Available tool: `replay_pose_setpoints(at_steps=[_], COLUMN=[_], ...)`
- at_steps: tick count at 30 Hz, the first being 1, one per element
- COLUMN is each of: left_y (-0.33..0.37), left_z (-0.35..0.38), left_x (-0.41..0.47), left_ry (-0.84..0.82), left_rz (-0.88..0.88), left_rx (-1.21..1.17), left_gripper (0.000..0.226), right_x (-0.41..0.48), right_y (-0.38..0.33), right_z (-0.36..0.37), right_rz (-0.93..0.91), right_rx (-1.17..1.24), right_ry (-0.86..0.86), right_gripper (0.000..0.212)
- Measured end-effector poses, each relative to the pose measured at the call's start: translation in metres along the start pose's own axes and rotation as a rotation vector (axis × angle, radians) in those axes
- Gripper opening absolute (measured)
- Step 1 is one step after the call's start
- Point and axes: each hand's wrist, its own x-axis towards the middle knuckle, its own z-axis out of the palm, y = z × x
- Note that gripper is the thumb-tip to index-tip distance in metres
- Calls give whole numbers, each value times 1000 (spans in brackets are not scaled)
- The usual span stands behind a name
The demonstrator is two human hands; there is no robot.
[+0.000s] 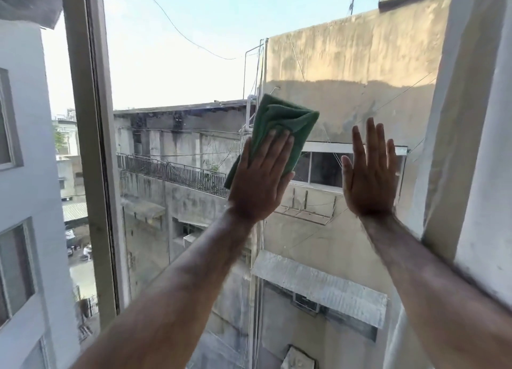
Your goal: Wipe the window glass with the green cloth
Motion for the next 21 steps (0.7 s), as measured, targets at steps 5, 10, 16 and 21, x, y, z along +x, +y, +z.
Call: replay_pose_setpoints(at_steps=[5,10,16,21], left_y=[-13,-23,-40,-44], left_z=[-8,-34,-74,-90], left_x=[-60,-66,-15,10], left_ry=[-26,-100,-13,-78], left_rz=[-209,-173,-165,-309], left_rx=[-17,73,54,-23], left_gripper=[68,69,24,36], right_x=[0,0,0,-1], right_y=[-1,0,0,-1], right_z=[-2,-1,-2,-3], right_rz=[11,8,9,13], right_rx=[17,10,26,29], right_ry=[-24,-25,-5,-8], right_gripper=[60,59,59,58])
